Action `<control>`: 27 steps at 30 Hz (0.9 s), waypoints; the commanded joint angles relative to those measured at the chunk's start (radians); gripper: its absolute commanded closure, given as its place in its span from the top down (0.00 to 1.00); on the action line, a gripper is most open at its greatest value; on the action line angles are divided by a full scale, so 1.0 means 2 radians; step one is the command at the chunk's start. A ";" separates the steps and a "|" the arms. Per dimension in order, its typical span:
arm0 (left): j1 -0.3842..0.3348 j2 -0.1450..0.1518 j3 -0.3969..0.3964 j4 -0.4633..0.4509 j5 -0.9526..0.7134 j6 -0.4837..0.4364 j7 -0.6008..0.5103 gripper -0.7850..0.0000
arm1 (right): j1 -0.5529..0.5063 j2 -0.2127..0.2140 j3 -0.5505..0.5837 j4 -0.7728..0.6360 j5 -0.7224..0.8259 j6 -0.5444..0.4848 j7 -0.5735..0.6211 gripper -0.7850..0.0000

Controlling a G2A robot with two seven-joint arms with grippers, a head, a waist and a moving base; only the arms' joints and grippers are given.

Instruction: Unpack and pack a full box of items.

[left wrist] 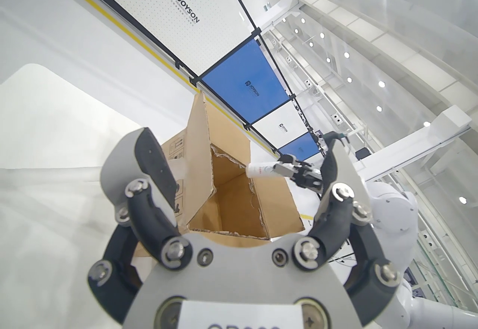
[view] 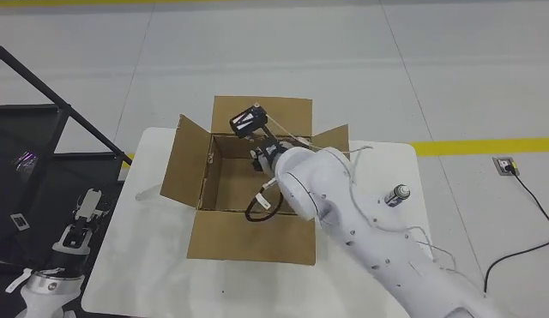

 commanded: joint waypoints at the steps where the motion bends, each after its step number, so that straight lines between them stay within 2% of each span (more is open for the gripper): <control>1: 0.000 0.000 0.000 0.000 0.000 0.000 0.000 1.00 | 0.013 -0.013 -0.024 0.064 0.026 -0.008 -0.015 0.00; 9: 0.000 0.000 0.000 0.000 0.000 0.000 0.000 1.00 | 0.037 -0.068 -0.092 0.255 0.077 -0.025 -0.117 0.00; 14: 0.000 0.000 0.000 0.000 0.000 0.000 0.000 1.00 | 0.060 -0.100 -0.107 0.333 0.103 -0.036 -0.150 0.00; 15: 0.000 0.000 0.000 0.000 0.000 0.000 0.000 1.00 | 0.064 -0.105 -0.109 0.344 0.107 -0.037 -0.153 0.15; 16: 0.000 0.000 0.000 0.000 0.000 0.000 0.000 1.00 | 0.068 -0.110 -0.111 0.354 0.109 -0.039 -0.155 0.25; 19: 0.000 0.000 0.000 0.000 0.000 0.000 0.000 1.00 | 0.077 -0.124 -0.116 0.382 0.115 -0.042 -0.158 0.45; 21: 0.000 0.000 0.000 0.000 0.000 0.000 0.000 1.00 | 0.083 -0.133 -0.118 0.399 0.118 -0.046 -0.159 0.49; 25: 0.000 0.000 0.000 0.000 0.000 0.000 0.000 1.00 | 0.091 -0.146 -0.119 0.427 0.124 -0.052 -0.165 0.69; 27: 0.000 0.000 0.000 0.000 0.000 0.000 0.000 1.00 | 0.095 -0.152 -0.118 0.438 0.126 -0.053 -0.170 0.71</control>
